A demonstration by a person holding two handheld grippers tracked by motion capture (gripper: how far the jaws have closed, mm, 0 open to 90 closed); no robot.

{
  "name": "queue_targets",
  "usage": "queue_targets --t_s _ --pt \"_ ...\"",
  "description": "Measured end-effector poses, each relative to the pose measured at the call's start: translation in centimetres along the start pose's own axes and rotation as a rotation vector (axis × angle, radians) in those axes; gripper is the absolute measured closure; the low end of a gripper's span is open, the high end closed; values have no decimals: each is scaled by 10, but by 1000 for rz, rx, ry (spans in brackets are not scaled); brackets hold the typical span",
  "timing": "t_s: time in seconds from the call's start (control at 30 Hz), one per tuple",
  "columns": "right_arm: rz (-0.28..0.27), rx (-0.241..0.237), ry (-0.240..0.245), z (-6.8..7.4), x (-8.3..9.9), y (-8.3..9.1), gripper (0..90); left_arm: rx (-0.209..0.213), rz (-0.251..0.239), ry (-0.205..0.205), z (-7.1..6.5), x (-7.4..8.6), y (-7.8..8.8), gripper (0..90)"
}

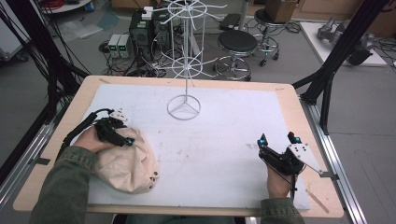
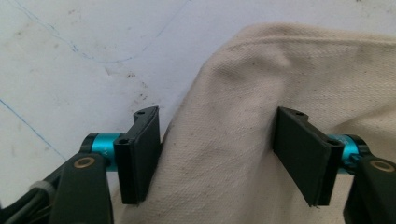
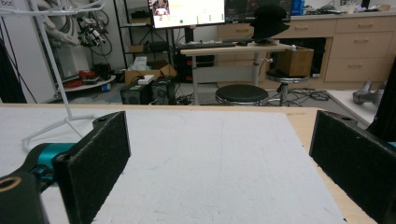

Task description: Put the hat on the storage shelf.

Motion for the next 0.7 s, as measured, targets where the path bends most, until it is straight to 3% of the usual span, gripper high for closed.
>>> queue_targets --t_s 0.1,0.23,0.27,0.47,0.6,0.7 --pt "0 0 1 0 0 0 44 -7 -5 -23 0 0 2 386" --pt "1 4 0 -1 0 0 44 -35 -2 -83 -3 0 3 462" --pt "-1 3 -3 0 0 0 44 -46 -3 -95 -3 0 3 523" --pt "-1 4 -6 -1 0 0 44 -143 7 -192 -5 -5 3 662" --pt "-1 3 -4 -1 0 0 44 -234 -25 -176 -2 -11 4 776" --pt "-3 5 -2 -2 0 0 44 -216 -49 -143 2 -10 6 789"
Point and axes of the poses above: each handheld gripper's, and its own axes: y roughly backward along the jaws, x roughly out of its underside, z roughly to its left, the point moved 6 cm from there along -y, roughly forward along the jaws, and after that the axes turned 2 degrees about -y, right-handed, at the moved point
